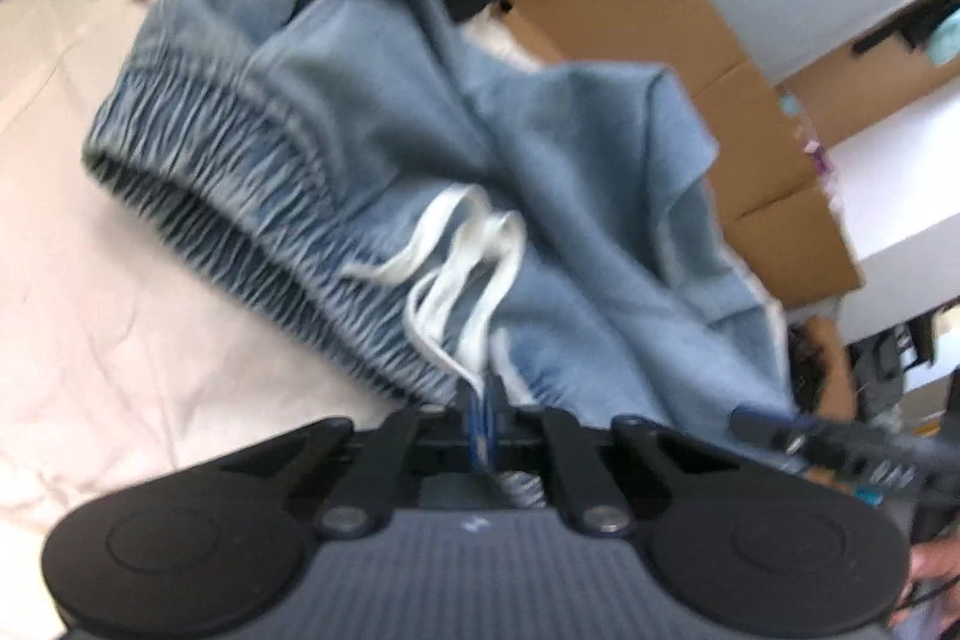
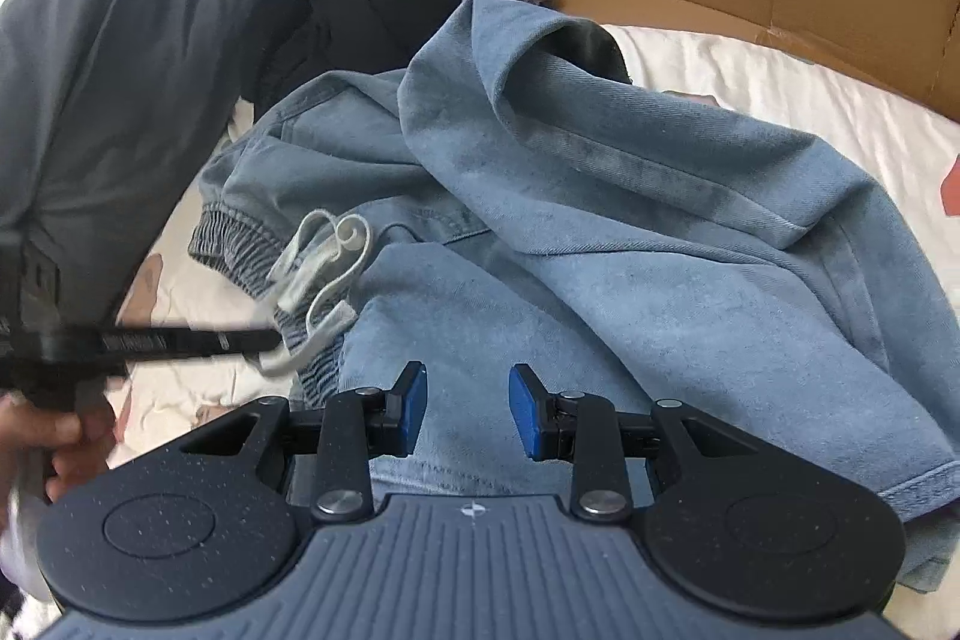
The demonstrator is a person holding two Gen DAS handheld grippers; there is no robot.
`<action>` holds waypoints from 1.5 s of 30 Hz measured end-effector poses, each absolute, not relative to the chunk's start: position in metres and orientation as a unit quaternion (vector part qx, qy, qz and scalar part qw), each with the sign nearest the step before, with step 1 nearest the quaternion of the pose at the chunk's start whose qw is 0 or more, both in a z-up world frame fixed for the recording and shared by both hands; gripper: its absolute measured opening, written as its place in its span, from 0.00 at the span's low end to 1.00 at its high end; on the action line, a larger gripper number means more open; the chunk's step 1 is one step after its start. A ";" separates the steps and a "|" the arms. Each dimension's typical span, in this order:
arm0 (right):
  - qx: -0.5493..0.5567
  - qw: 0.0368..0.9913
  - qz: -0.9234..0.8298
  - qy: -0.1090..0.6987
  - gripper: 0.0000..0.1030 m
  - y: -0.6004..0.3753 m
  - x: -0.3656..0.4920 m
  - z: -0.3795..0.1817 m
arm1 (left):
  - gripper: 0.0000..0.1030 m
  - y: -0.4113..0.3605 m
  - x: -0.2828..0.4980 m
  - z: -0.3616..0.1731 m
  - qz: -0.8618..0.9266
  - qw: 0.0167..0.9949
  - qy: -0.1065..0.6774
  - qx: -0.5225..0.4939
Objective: Fold clothes
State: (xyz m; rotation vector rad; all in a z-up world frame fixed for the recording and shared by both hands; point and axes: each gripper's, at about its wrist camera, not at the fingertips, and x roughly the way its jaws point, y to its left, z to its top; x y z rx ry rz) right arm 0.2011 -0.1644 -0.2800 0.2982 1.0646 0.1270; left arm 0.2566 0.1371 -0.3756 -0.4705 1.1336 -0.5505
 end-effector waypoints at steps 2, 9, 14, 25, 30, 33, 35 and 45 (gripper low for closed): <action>0.134 0.849 0.061 0.507 0.36 -0.165 0.201 -0.275 | 0.02 0.134 0.260 -0.366 -0.265 0.787 0.509 -0.228; 0.112 0.856 0.061 0.501 0.36 -0.168 0.215 -0.255 | 0.06 0.091 0.284 -0.340 -0.315 0.791 0.465 -0.242; 0.080 0.859 0.068 0.501 0.36 -0.167 0.223 -0.241 | 0.71 0.053 0.284 -0.323 -0.358 0.795 0.444 -0.207; -0.032 0.825 0.149 0.544 0.36 -0.162 0.230 -0.238 | 0.69 0.069 0.261 -0.332 -0.336 0.780 0.481 -0.219; -0.089 0.807 0.189 0.552 0.36 -0.163 0.211 -0.245 | 0.67 0.086 0.246 -0.351 -0.293 0.772 0.515 -0.231; -0.101 0.808 0.190 0.548 0.36 -0.173 0.197 -0.248 | 0.67 0.090 0.234 -0.357 -0.285 0.772 0.525 -0.219; -0.095 0.814 0.182 0.543 0.36 -0.182 0.192 -0.248 | 0.67 0.091 0.227 -0.363 -0.283 0.768 0.533 -0.214; -0.062 0.845 0.169 0.503 0.36 -0.213 0.156 -0.271 | 0.67 0.081 0.197 -0.400 -0.276 0.759 0.555 -0.199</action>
